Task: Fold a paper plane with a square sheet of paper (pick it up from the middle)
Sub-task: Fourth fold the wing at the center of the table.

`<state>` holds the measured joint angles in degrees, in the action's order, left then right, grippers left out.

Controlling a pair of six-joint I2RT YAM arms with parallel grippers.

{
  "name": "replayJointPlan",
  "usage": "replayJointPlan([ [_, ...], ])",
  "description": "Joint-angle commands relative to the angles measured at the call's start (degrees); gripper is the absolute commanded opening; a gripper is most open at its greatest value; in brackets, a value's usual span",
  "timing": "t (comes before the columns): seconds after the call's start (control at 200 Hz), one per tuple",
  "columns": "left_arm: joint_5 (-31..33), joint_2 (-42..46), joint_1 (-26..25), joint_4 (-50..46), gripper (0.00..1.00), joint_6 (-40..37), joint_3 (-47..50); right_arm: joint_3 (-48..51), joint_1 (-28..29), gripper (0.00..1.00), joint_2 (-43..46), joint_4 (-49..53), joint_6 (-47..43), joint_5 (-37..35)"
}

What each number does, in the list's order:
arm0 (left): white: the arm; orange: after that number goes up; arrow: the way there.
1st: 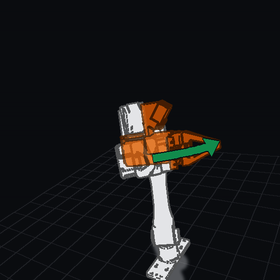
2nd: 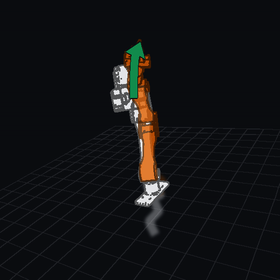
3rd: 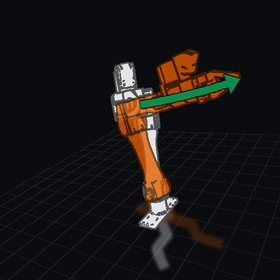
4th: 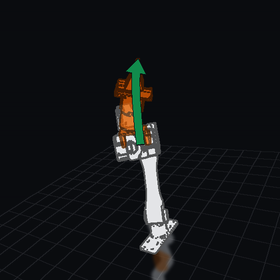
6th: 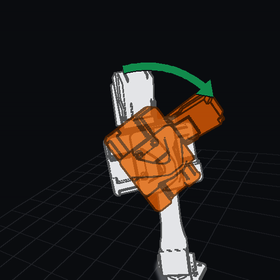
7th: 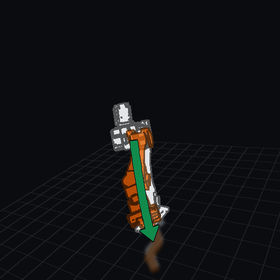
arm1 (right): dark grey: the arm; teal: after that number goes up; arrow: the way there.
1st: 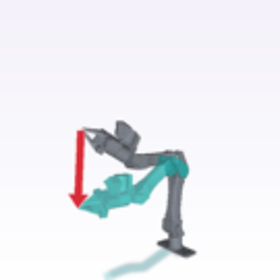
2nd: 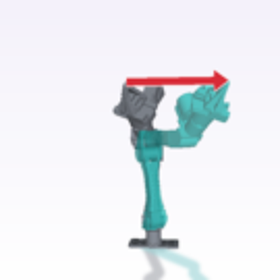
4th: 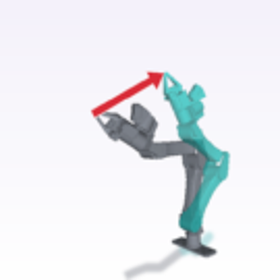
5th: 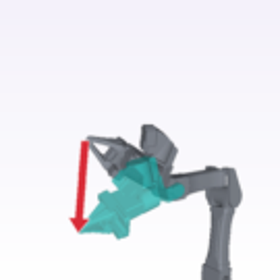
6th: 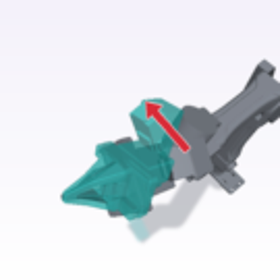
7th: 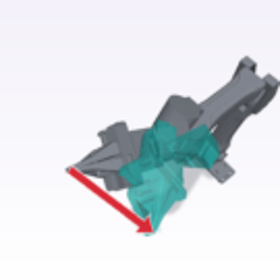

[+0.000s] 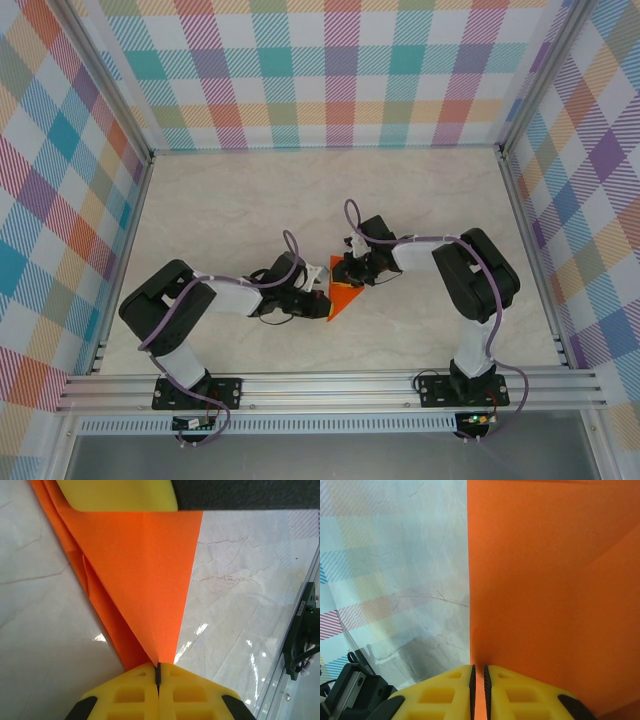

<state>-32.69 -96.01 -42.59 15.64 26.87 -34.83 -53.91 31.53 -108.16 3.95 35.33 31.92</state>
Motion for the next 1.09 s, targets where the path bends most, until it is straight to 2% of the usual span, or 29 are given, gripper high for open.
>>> replayJointPlan([
  [0.0, -5.70, 1.58, -2.55, -6.92, 0.09, 1.60, 2.99, 4.06, 0.11, 0.16, -4.87, 6.10, -1.08, -8.65],
  [0.225, -5.55, 2.36, -2.84, -8.26, 0.13, 1.11, 3.57, 4.68, 0.11, 0.16, -4.94, 5.38, -0.79, -8.46],
  [0.37, -4.39, 3.93, -2.92, -8.97, 0.04, 1.25, 4.63, 5.13, 0.11, 0.16, -5.11, 4.92, -0.83, -8.46],
  [0.53, -5.72, 5.86, -2.91, -8.38, 0.04, 1.41, 6.22, 5.04, 0.11, 0.16, -5.92, 4.39, -0.92, -7.92],
  [0.615, -5.17, 9.67, -2.93, -8.21, 0.05, 2.13, 7.73, 5.12, 0.13, 0.16, -6.09, 4.33, -0.88, -7.93],
  [0.72, -0.16, 17.13, -2.67, -10.50, 0.05, 3.79, 8.72, 5.22, 0.11, 0.16, -6.02, 4.35, -1.13, -7.84],
  [0.88, 7.83, 26.46, -2.07, -10.69, 0.13, 9.36, 7.25, 5.22, 0.11, 0.16, -6.27, 4.25, -1.17, -7.75],
  [0.955, 8.79, 26.08, -1.81, -9.31, 0.15, 10.89, 5.71, 5.39, 0.14, 0.16, -6.27, 3.92, -1.01, -7.59],
  [1.09, 6.92, 19.64, -1.88, -4.39, 0.16, 12.97, 2.68, 5.25, 0.11, 0.16, -6.32, 4.16, -1.11, -7.63],
])
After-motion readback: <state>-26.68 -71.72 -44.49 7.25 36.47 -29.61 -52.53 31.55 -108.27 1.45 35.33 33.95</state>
